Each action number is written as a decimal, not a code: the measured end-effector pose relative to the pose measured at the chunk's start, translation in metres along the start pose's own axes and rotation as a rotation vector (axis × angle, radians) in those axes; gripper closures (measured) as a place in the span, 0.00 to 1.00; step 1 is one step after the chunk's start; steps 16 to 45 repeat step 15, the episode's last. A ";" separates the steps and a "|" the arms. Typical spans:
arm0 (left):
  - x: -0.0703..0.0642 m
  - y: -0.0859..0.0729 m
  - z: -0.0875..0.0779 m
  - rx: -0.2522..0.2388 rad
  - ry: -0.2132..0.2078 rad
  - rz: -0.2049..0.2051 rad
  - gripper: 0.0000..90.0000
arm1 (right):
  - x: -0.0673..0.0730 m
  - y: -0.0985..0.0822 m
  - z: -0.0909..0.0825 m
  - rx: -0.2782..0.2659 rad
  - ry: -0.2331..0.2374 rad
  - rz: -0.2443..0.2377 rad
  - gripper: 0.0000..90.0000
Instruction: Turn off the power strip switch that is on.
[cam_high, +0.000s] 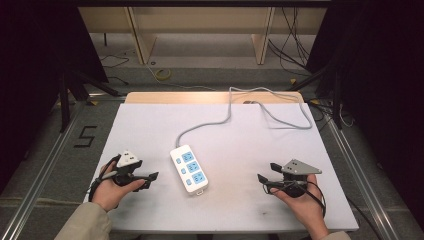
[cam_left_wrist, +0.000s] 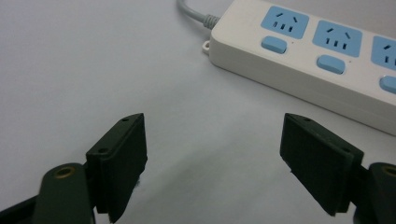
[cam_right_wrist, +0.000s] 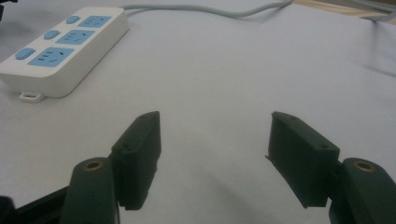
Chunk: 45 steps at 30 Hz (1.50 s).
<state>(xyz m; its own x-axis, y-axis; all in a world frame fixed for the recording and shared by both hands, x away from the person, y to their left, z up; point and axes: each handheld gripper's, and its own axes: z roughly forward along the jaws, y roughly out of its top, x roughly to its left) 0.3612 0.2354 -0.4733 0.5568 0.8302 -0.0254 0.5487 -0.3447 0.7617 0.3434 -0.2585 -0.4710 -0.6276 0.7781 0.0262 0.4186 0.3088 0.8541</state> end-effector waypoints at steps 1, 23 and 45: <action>0.000 -0.002 0.000 0.000 0.007 0.002 0.25 | 0.000 0.000 0.000 -0.002 0.001 0.000 0.39; 0.002 -0.015 0.010 0.024 0.047 -0.016 0.24 | -0.002 0.000 -0.001 -0.001 -0.003 -0.008 0.39; 0.002 -0.015 0.010 0.024 0.047 -0.016 0.24 | -0.002 0.000 -0.001 -0.001 -0.003 -0.008 0.39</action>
